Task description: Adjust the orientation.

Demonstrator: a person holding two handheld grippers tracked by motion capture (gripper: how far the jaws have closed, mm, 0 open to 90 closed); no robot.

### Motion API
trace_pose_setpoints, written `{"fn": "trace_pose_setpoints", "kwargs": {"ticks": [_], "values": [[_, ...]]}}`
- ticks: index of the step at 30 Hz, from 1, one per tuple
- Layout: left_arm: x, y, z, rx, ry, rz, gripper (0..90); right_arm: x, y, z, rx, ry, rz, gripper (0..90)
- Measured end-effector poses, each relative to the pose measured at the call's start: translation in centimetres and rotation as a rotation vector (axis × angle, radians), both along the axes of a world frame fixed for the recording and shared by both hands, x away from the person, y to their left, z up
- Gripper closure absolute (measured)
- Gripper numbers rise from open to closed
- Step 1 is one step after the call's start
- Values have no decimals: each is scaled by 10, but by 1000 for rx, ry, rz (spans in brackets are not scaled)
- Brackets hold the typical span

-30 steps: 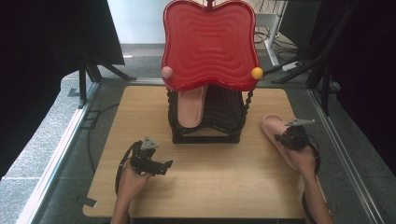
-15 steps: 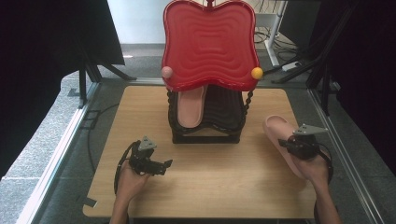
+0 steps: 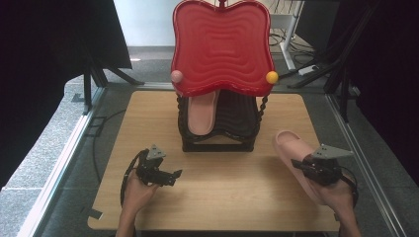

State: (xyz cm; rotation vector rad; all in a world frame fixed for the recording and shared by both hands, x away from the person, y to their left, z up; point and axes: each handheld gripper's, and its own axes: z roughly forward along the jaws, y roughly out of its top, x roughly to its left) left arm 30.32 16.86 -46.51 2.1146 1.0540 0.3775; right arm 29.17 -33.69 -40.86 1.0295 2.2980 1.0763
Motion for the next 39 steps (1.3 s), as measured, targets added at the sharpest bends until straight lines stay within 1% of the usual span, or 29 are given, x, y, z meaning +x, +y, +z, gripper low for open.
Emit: {"fn": "trace_pose_setpoints", "kwargs": {"ticks": [1, 2, 3, 5, 10, 16, 20, 24, 32, 39], "values": [[0, 0, 0, 0, 0, -1, 0, -2, 3, 1, 1, -2, 6, 831], [0, 0, 0, 0, 1, -1, 0, -6, 10, 3, -6, -12, 18, 831], [0, 0, 0, 2, 1, -1, 0, -6, 10, 3, -6, -12, 18, 831], [-1, 0, 0, 4, 0, 1, 0, -8, 16, 5, -4, -18, 32, 831], [-1, 2, 1, 2, -3, 3, 0, -14, 36, 11, -7, -35, 80, 830], [-1, 2, 1, 5, -3, 4, 0, -18, 54, 15, 0, -40, 143, 825], [-1, 2, 1, 7, -1, 2, 0, -17, 67, 17, -1, -49, 168, 824], [-1, 2, 0, 7, 0, 1, 0, -14, 81, 18, 13, -46, 159, 831], [-2, 3, 2, 7, -1, 1, 0, -6, 115, 21, 50, -78, 157, 836], [-2, 4, 2, 8, -2, 1, 0, 5, 139, 21, 85, -93, 112, 837]]}}
